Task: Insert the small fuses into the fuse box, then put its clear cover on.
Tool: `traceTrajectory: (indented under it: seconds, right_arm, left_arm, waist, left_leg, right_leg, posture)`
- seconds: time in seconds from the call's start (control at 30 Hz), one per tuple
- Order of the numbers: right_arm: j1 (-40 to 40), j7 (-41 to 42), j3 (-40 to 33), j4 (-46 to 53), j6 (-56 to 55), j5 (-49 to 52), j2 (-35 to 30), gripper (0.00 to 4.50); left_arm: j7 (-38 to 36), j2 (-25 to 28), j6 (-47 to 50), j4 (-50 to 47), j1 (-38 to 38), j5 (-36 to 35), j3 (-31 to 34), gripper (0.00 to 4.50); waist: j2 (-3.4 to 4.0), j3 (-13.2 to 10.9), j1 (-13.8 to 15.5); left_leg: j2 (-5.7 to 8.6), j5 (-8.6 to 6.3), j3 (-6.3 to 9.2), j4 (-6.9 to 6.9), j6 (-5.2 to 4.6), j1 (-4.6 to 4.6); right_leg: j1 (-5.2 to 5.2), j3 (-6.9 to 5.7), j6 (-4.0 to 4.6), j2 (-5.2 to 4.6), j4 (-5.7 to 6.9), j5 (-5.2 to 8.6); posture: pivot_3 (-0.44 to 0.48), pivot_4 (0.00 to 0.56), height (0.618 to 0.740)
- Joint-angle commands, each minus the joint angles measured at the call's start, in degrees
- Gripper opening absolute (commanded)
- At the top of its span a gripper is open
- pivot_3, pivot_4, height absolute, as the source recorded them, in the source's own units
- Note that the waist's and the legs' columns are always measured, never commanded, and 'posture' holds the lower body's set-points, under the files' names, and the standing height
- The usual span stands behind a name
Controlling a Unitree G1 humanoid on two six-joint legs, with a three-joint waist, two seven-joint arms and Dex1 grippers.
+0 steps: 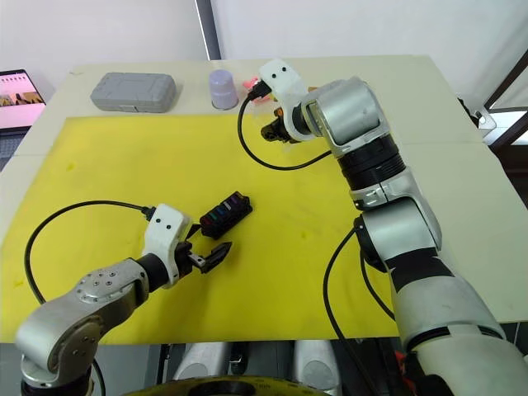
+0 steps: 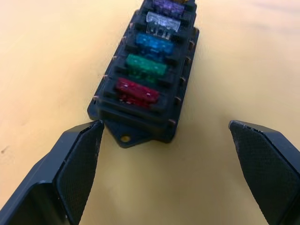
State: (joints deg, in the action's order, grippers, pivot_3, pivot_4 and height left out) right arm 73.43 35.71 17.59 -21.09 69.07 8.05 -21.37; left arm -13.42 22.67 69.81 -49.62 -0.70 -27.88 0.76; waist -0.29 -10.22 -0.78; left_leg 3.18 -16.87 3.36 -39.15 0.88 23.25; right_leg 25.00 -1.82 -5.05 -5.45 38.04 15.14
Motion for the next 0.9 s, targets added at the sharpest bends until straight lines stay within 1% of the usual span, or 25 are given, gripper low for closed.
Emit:
traceTrajectory:
  seconds: [0.03, 0.27, 0.37, 0.53, 0.67, 0.9]
  right_arm:
    - [1.0, -0.2, -1.4, 2.8, -1.0, -0.2, -0.5, 1.69]
    - [0.2, -0.1, -1.4, 5.1, 0.0, -0.1, -1.4, 1.69]
    - [-0.2, -0.2, -1.3, 6.1, 0.3, -0.1, -1.8, 1.69]
    - [-0.6, -0.2, -1.5, 7.6, 0.9, 0.0, -2.6, 1.69]
    - [-0.8, -0.4, -1.5, 8.0, 0.7, -0.1, -3.0, 1.69]
    - [-0.7, -0.6, -1.6, 8.4, 0.6, -0.2, -3.2, 1.69]
  left_arm:
    - [-3.3, 2.5, -5.3, 3.0, -0.8, 0.8, -0.7, 4.50]
    - [-7.1, 5.8, -12.8, 9.5, -2.2, 2.5, -1.9, 4.50]
    - [-8.9, 7.8, -16.8, 12.8, -3.4, 4.6, -3.2, 4.50]
    - [-12.8, 11.8, -19.0, 14.1, -3.5, 4.2, -2.3, 4.50]
    - [-15.5, 12.2, -23.2, 16.5, -4.1, 4.1, -2.5, 4.50]
    - [-18.1, 11.8, -27.1, 20.1, -6.1, 5.3, -4.8, 4.50]
  waist:
    - [0.00, 0.0, 0.0]
    - [0.00, 0.0, 0.1]
    - [0.00, 0.0, 0.1]
    - [0.01, 0.0, 0.0]
    - [0.01, 0.0, 0.0]
    - [0.01, 0.0, 0.1]
  left_leg:
    - [0.00, 0.00, 0.00, 0.00, 0.00, 0.00]
    - [0.01, 0.00, 0.00, 0.00, 0.00, 0.00]
    - [0.01, 0.00, 0.00, 0.00, 0.00, 0.00]
    - [0.00, 0.00, 0.00, 0.01, 0.00, 0.00]
    - [0.00, 0.00, 0.00, 0.02, -0.01, 0.00]
    - [0.01, -0.01, 0.00, 0.01, -0.02, 0.01]
  right_leg:
    - [0.00, 0.00, 0.00, 0.00, 0.00, 0.00]
    - [0.00, 0.00, 0.00, -0.02, 0.00, 0.00]
    - [0.00, 0.00, 0.00, -0.02, 0.00, 0.00]
    - [0.02, 0.00, 0.00, -0.02, 0.01, 0.00]
    - [0.02, 0.00, 0.00, -0.02, 0.01, 0.00]
    - [0.02, 0.00, 0.00, -0.04, 0.00, 0.00]
  posture:
    - [0.000, 0.150, 0.731]
    - [0.000, 0.150, 0.731]
    - [0.000, 0.150, 0.731]
    - [0.000, 0.150, 0.731]
    - [0.000, 0.150, 0.731]
    - [0.000, 0.150, 0.731]
